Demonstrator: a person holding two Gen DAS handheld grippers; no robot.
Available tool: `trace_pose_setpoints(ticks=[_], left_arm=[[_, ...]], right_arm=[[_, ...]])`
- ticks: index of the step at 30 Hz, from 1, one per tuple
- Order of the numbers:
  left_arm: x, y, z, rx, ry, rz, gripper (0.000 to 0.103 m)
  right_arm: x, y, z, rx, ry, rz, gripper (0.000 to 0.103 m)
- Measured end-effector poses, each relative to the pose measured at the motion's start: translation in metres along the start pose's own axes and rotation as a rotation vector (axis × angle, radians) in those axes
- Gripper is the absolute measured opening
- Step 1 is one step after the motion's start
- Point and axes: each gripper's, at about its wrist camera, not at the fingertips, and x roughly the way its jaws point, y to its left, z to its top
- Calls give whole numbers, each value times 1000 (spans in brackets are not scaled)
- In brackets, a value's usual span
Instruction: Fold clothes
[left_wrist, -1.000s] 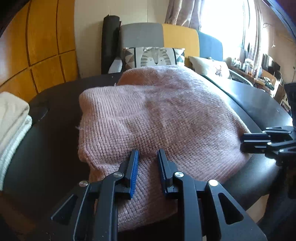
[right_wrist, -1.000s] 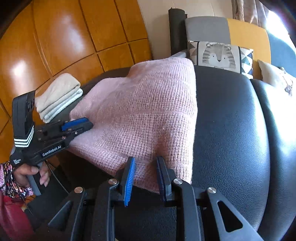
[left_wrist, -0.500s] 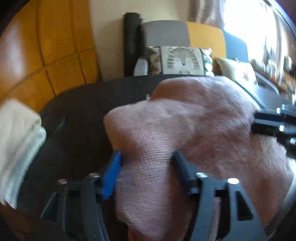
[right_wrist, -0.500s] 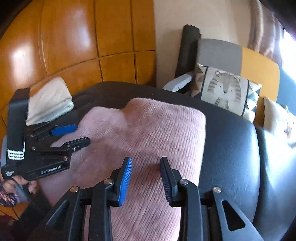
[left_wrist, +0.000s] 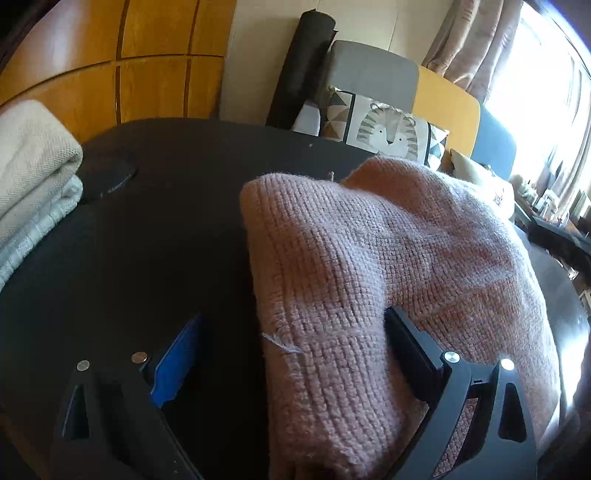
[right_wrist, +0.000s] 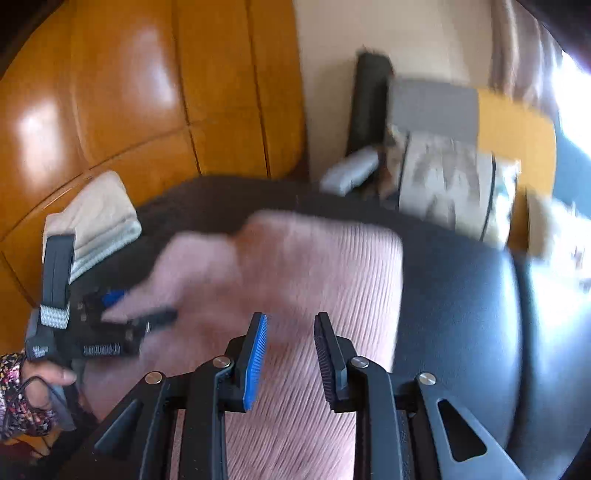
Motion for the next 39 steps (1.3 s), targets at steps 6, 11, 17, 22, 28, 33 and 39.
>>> trace_pose_setpoints(ticks=[6, 11, 17, 22, 28, 33, 39], left_arm=[[-4, 1, -6, 4, -26, 8, 97], [-2, 3, -6, -2, -26, -14, 97], [0, 2, -6, 3, -29, -28, 97], [-3, 6, -6, -15, -19, -49, 97], [-43, 9, 19, -3, -167, -26, 96], [-26, -14, 54, 109, -161, -13, 85], [34, -13, 58, 129, 25, 34, 74]], right_arm=[[39, -35, 21, 48, 67, -17, 15], [71, -64, 38, 88, 122, -31, 9], [85, -88, 31, 169, 108, -69, 6], [88, -94, 33, 168, 116, -83, 6], [51, -78, 50, 113, 45, -23, 12], [55, -28, 69, -95, 66, 10, 12], [104, -8, 77, -110, 155, 51, 12]])
